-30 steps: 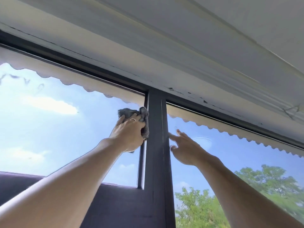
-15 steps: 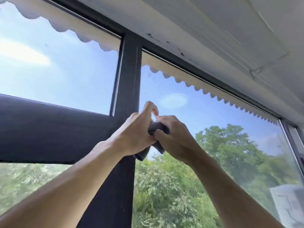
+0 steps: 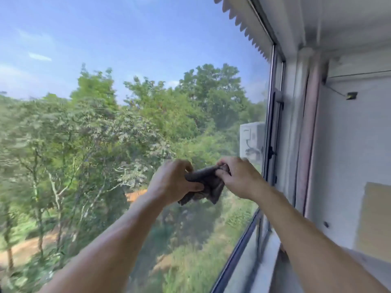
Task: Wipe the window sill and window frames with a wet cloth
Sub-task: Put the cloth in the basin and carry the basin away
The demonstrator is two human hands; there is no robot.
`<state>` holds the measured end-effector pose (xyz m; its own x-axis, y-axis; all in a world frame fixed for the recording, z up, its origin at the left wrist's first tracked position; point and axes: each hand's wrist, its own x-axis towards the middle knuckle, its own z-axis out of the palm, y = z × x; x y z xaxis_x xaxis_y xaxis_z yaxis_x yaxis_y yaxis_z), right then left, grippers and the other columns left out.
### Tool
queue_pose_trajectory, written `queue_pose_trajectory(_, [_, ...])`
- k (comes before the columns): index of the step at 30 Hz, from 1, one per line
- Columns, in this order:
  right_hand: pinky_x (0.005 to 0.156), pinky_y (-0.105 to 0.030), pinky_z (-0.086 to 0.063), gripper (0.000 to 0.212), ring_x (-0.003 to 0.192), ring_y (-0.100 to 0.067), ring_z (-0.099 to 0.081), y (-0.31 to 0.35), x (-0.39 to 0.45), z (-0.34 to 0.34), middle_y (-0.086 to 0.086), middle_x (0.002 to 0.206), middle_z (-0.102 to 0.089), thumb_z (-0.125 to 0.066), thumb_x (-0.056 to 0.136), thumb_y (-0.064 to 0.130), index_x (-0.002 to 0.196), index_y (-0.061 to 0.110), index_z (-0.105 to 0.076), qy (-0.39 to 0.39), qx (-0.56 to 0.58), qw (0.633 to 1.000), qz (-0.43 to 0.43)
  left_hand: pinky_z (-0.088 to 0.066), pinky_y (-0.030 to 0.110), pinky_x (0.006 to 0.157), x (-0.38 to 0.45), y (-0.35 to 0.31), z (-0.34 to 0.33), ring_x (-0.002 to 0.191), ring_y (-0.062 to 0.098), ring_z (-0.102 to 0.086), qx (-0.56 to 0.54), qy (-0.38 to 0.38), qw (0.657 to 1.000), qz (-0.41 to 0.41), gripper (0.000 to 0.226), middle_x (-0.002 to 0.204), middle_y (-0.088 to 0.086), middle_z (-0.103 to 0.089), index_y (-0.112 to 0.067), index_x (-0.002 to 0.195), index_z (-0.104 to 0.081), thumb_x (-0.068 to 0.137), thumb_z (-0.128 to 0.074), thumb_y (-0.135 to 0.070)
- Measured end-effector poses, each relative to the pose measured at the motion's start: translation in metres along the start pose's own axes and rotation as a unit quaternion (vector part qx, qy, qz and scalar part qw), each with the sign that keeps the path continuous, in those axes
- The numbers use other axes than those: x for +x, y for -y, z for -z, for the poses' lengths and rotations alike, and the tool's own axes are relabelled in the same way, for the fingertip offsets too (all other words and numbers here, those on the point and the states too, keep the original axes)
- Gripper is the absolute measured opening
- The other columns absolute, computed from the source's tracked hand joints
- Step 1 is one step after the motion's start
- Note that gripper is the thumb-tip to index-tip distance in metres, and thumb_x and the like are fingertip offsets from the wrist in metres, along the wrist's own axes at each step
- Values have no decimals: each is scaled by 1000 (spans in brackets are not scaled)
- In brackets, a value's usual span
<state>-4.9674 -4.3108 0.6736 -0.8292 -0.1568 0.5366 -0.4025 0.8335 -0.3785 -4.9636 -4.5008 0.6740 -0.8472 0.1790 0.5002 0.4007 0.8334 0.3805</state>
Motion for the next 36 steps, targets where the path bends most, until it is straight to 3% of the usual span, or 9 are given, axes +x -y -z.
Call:
queue_pose_trajectory(4, [66, -33, -44, 9, 86, -27, -59, -69, -40, -48, 1, 88, -59, -57, 98, 25, 104, 20, -60, 17, -60, 997, -49, -51, 30, 65, -16, 15, -101, 71, 18, -64, -122, 51, 991, 4, 29, 76, 0, -68, -23, 91, -69, 68, -85, -33])
queue_pose_trajectory(6, [74, -39, -50, 14, 92, -29, -60, -105, -61, -76, -4, 99, -63, -56, 98, 26, 108, 17, -61, 19, -81, 994, -73, -54, 32, 65, -24, 23, -153, 69, 16, -65, -158, 74, 985, 6, 25, 76, 1, -70, -21, 94, -69, 73, -80, -27])
queue_pose_trajectory(10, [85, -42, -49, 22, 104, -31, -57, -183, -107, -136, -6, 116, -60, -53, 99, 25, 118, 17, -60, 32, -108, 987, -117, -58, 33, 72, -40, 35, -262, 78, 17, -67, -204, 152, 967, 23, 33, 87, 1, -70, -22, 108, -60, 76, -67, -16])
queue_pose_trajectory(15, [80, -43, -49, 21, 98, -31, -56, -272, -166, -197, -3, 113, -50, -45, 101, 21, 118, 20, -58, 51, -128, 979, -152, -58, 42, 81, -66, 26, -388, 89, 20, -65, -196, 233, 952, 29, 37, 99, 2, -66, -20, 112, -54, 77, -63, -11])
queue_pose_trajectory(19, [84, -42, -49, 21, 100, -31, -57, -402, -225, -234, -6, 115, -51, -45, 100, 19, 116, 21, -59, 41, -120, 974, -187, -59, 41, 80, -84, -13, -530, 87, 21, -66, -198, 232, 952, 15, 29, 98, 4, -67, -21, 104, -56, 78, -67, -12])
queue_pose_trajectory(22, [90, -41, -49, 22, 106, -30, -56, -519, -275, -258, -6, 119, -55, -50, 98, 21, 117, 21, -60, 41, -112, 973, -196, -56, 30, 69, -93, -43, -652, 80, 17, -64, -205, 226, 952, 4, 25, 90, 1, -67, -18, 100, -59, 79, -70, -12])
queue_pose_trajectory(26, [89, -37, -48, 21, 107, -26, -57, -657, -324, -214, -4, 116, -60, -54, 97, 25, 115, 20, -62, 61, -87, 959, -262, -45, 27, 60, -69, -125, -792, 71, 17, -59, -248, 258, 933, 38, 12, 79, 2, -66, -19, 81, -63, 78, -74, -17])
queue_pose_trajectory(30, [82, -30, -44, 21, 106, -25, -58, -767, -363, -151, -3, 114, -64, -58, 95, 25, 115, 21, -64, 35, -70, 928, -364, -45, 24, 56, -40, -227, -876, 60, 11, -57, -231, 348, 909, 12, 24, 75, 2, -65, -17, 85, -63, 80, -77, -35])
queue_pose_trajectory(36, [71, -26, -40, 18, 81, -19, -55, -922, -430, -137, 5, 83, -55, -69, 84, 14, 100, 20, -66, -52, -14, 884, -464, -54, 34, 74, -19, -331, -1030, 81, 20, -63, -206, 366, 906, -57, 19, 83, -3, -66, -27, 82, -62, 79, -74, -42])
